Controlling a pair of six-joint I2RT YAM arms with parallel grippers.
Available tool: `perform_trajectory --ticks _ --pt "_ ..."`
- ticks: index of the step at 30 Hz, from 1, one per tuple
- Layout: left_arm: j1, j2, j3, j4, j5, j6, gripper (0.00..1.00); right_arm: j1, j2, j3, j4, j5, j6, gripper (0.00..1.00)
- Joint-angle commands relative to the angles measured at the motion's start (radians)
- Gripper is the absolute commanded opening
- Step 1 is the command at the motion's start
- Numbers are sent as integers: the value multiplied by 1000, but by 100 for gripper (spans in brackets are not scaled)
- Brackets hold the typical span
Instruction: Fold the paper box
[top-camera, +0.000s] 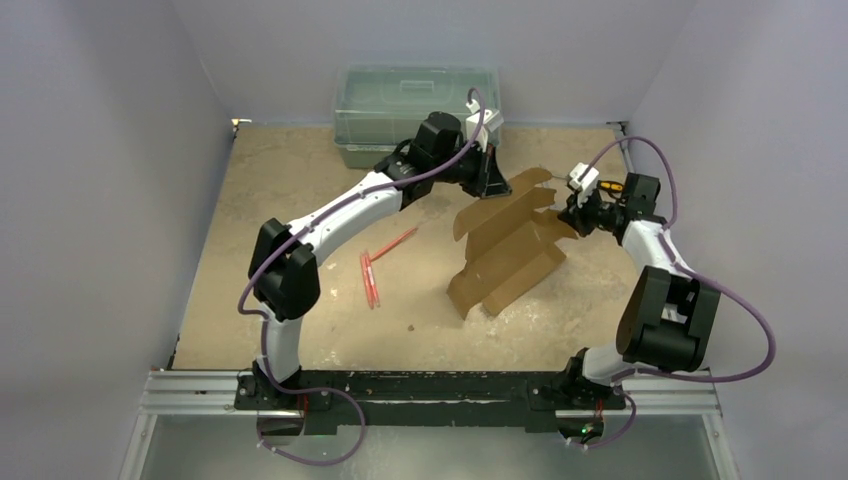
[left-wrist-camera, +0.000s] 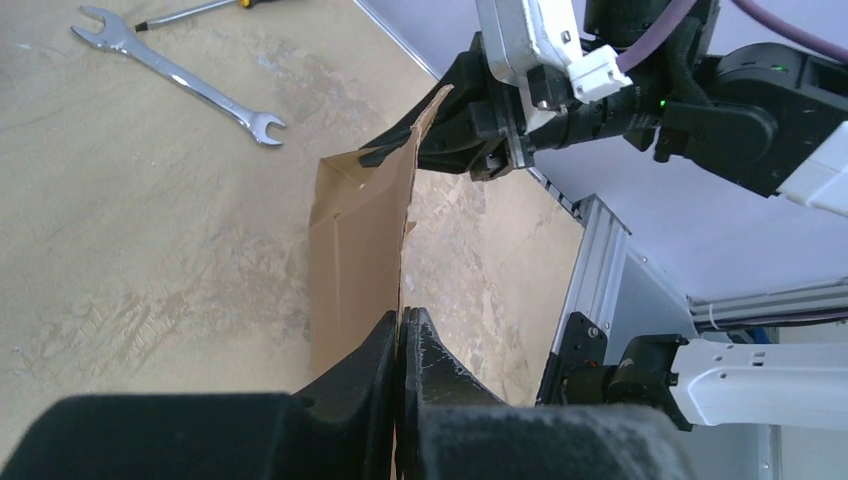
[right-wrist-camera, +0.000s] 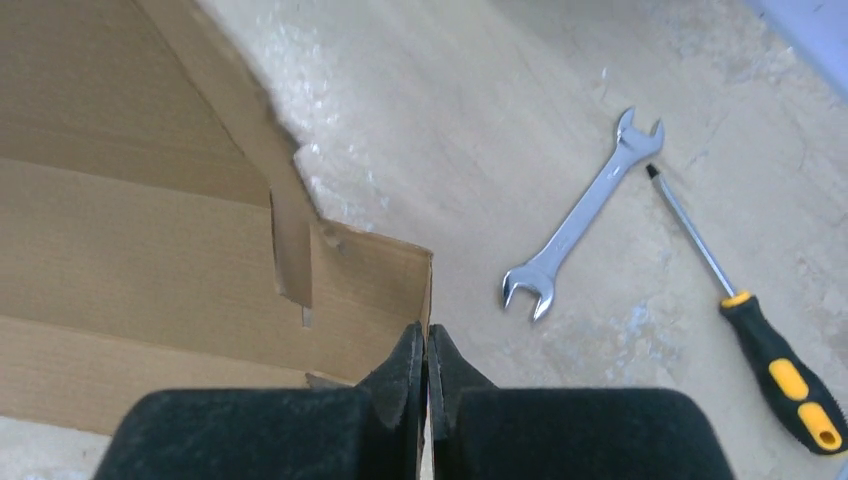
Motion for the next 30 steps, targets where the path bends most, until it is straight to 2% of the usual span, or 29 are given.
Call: perform_trajectory --ticks 1,3,7,9,14,17,24,30 --pt "-3 0 122 -18 20 24 0 6 -54 -20 221 -101 191 0" --pt "-2 7 184 -49 20 30 0 6 -107 -110 462 -104 346 0" --pt "-13 1 218 -80 11 44 0 7 -181 -320 1058 -78 733 0" --pt "-28 4 209 -96 5 56 0 11 -150 -365 1224 -58 824 0" --pt "-56 3 122 -63 -4 55 0 11 -59 -394 1261 -59 835 0" --pt "-61 11 80 -56 -16 60 0 10 -65 -423 1319 -56 879 0" --pt "-62 18 -5 37 15 -11 0 11 -96 -383 1102 -51 780 0" --pt "-56 -28 -134 268 124 -186 0 8 -167 -432 1014 -61 712 0"
